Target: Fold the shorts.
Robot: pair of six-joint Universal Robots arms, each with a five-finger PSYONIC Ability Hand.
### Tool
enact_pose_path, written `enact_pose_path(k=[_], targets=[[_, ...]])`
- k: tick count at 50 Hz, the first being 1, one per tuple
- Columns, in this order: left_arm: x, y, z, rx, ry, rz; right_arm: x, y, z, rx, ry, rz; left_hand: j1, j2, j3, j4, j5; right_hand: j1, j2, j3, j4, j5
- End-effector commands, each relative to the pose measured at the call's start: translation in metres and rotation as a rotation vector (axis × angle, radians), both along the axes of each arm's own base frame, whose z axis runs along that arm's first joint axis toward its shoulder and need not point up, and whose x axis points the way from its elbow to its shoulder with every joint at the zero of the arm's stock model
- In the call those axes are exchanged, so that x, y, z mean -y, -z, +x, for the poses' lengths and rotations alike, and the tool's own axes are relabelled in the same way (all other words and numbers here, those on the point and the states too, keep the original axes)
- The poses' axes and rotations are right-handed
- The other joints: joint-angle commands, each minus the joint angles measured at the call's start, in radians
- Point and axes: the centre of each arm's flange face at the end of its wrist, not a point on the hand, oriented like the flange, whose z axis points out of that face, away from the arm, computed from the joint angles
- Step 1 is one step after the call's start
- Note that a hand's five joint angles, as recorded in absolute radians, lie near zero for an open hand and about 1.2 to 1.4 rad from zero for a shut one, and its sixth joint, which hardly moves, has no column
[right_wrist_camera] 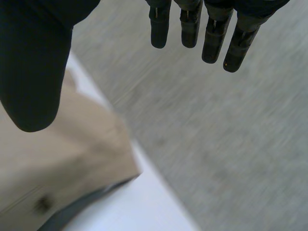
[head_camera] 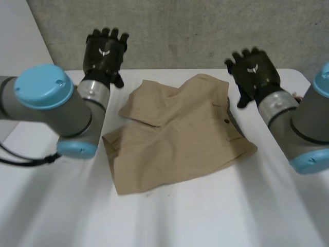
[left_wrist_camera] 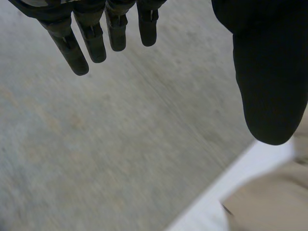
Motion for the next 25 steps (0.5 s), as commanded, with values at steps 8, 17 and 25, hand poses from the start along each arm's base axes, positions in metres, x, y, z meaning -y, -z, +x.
enact_pose_path(k=[8, 17, 25], targets=[[-0.149, 0.038, 0.024, 0.128, 0.099, 0.461, -0.023, 0.044, -0.043, -0.075, -0.021, 0.359, 0.182, 0.172, 0.161, 0.168, 0.151, 0.261, 0.239, 0.247, 0.229, 0.217], [-0.165, 0.066, 0.029, 0.105, 0.101, 0.596, -0.008, 0.082, -0.052, -0.067, -0.063, 0.451, 0.236, 0.225, 0.215, 0.221, 0.205, 0.411, 0.389, 0.397, 0.380, 0.367], [-0.163, 0.088, 0.032, 0.138, 0.076, 0.657, 0.006, 0.100, -0.054, -0.072, -0.062, 0.423, 0.277, 0.267, 0.256, 0.263, 0.246, 0.555, 0.533, 0.540, 0.523, 0.511]])
